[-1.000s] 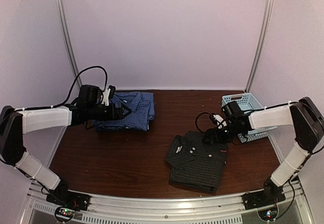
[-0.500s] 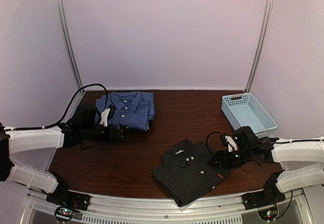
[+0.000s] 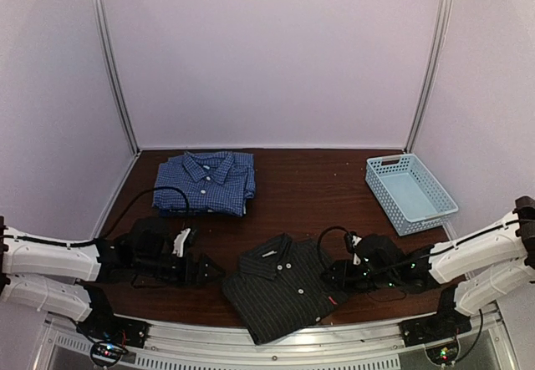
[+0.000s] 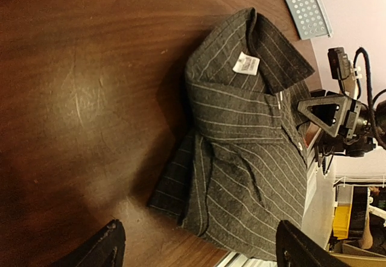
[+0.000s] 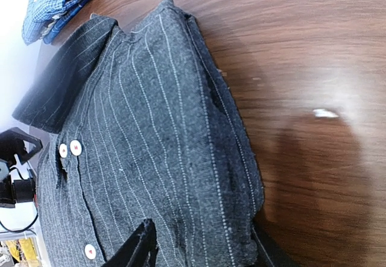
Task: Fold and stack the long sleeve shirts
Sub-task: Adjust the square-folded shirt at the center of the board.
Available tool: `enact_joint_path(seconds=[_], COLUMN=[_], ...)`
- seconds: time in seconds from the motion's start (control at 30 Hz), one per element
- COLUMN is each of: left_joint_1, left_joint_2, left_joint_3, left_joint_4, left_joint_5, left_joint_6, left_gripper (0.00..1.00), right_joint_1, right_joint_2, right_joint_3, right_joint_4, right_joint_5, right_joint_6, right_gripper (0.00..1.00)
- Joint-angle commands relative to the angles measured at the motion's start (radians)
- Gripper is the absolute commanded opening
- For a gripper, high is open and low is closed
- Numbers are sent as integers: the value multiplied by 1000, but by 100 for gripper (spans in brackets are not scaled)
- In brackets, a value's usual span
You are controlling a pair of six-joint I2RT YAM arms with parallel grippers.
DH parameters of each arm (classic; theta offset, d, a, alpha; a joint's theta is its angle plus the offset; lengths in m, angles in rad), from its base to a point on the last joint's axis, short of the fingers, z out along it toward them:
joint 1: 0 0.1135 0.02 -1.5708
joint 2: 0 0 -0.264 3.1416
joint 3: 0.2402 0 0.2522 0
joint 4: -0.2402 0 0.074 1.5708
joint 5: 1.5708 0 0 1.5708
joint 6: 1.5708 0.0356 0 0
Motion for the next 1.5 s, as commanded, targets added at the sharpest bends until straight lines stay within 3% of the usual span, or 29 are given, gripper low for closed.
enact_joint_path(seconds=[0.0, 0.2, 0.43, 0.67, 0.87, 1.23, 1.47], left_joint_1=[-22, -37, -40, -38, -24, 164, 194], left_joint_2=[23, 36, 94, 257, 400, 625, 674], left_joint_3=[-25, -66, -68, -20, 98, 392, 561], left_joint_4=[89, 109, 165, 262, 260, 69, -24], left_joint_5=[6, 11, 8, 26, 26, 32, 31], left_joint_6=[-104, -161, -145, -105, -9, 277, 385], left_gripper=[88, 85, 67, 59, 58, 59, 66], right_joint_1=[85, 113, 118, 119, 119, 42, -49], right_joint_2=[96, 186, 180, 104, 17, -108, -80], right_joint_3=[71, 110, 129, 109, 106, 134, 131], right_joint_4=[85, 153, 136, 73, -35, -341, -315], right_joint_5=[141, 127, 140, 171, 224, 311, 245], right_joint_6=[124, 130, 98, 73, 60, -8, -86], right_gripper=[50, 50, 52, 64, 74, 85, 88])
